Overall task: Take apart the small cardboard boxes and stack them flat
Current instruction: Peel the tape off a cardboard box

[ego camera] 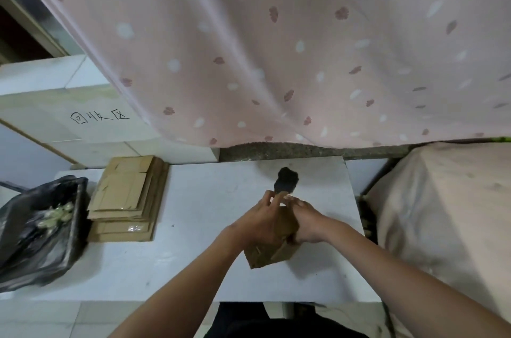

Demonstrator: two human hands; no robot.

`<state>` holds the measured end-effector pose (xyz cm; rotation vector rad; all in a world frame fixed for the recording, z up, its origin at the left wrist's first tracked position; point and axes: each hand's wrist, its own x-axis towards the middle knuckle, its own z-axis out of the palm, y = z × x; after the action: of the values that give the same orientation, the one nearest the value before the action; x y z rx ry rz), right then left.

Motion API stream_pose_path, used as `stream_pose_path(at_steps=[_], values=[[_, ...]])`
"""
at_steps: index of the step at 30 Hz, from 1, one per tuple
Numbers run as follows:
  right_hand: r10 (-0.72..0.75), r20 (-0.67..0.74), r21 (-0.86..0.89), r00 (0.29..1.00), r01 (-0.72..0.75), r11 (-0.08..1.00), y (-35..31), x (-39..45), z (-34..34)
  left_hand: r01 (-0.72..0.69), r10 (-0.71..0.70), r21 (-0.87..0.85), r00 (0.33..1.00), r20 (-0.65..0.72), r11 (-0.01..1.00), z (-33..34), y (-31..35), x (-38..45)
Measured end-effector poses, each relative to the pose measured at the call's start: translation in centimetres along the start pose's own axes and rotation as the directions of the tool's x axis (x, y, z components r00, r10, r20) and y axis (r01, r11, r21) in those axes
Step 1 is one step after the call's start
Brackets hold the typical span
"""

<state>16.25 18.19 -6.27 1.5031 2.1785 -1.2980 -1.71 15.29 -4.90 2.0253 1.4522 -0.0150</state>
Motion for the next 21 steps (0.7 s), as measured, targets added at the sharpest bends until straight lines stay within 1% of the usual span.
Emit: stream_pose_path(at_steps=[2,4,6,8,10,11,13,15,17,18,19,20,21], values=[[-0.012,-0.021,0.013,1.000,0.012,1.000,0.5,0.2,0.9,-0.053,0.054,0.051,0.999,-0.009,0.997,0.0,0.5,-0.2],[-0.004,-0.059,0.036,0.998,0.006,0.999,1.1,0.1,1.7,-0.071,0.073,0.071,0.997,-0.025,0.995,0.1,0.6,-0.7],[0.017,-0.119,0.044,0.993,-0.012,0.999,1.8,-0.2,2.6,-0.071,0.074,0.035,0.993,-0.092,0.997,0.2,0.6,-1.5],[0.082,-0.182,0.087,0.980,-0.067,0.994,2.7,-0.5,3.0,-0.028,0.019,-0.047,0.982,-0.185,0.998,0.6,0.6,-2.3],[0.195,-0.210,0.202,0.958,-0.152,0.967,3.3,-0.7,3.5,0.054,-0.102,-0.180,0.958,-0.268,0.982,1.8,0.4,-3.3],[0.266,-0.196,0.309,0.944,-0.198,0.930,3.3,-1.0,3.7,0.085,-0.156,-0.238,0.941,-0.301,0.968,2.5,0.3,-3.7],[0.393,-0.111,0.527,0.913,-0.281,0.802,3.2,-1.2,3.9,0.103,-0.199,-0.292,0.925,-0.323,0.951,3.7,0.2,-4.4],[0.481,-0.010,0.627,0.877,-0.369,0.686,3.2,-1.3,3.6,0.111,-0.199,-0.307,0.941,-0.273,0.945,5.1,0.3,-4.5],[0.568,0.077,0.702,0.819,-0.449,0.552,3.3,-1.2,3.7,0.144,-0.209,-0.313,0.961,-0.183,0.939,6.2,0.9,-4.4],[0.594,0.124,0.734,0.795,-0.476,0.484,3.3,-1.1,3.7,0.157,-0.209,-0.317,0.968,-0.136,0.935,6.6,1.2,-4.2],[0.605,0.158,0.747,0.780,-0.495,0.444,3.1,-1.1,3.7,0.167,-0.207,-0.324,0.974,-0.092,0.931,7.0,1.6,-4.0],[0.607,0.159,0.733,0.778,-0.505,0.455,3.0,-1.0,3.6,0.176,-0.205,-0.336,0.977,-0.054,0.925,7.2,1.9,-3.7],[0.604,0.123,0.686,0.787,-0.508,0.521,3.0,-0.9,3.6,0.184,-0.208,-0.350,0.978,-0.031,0.918,7.4,2.3,-3.5]])
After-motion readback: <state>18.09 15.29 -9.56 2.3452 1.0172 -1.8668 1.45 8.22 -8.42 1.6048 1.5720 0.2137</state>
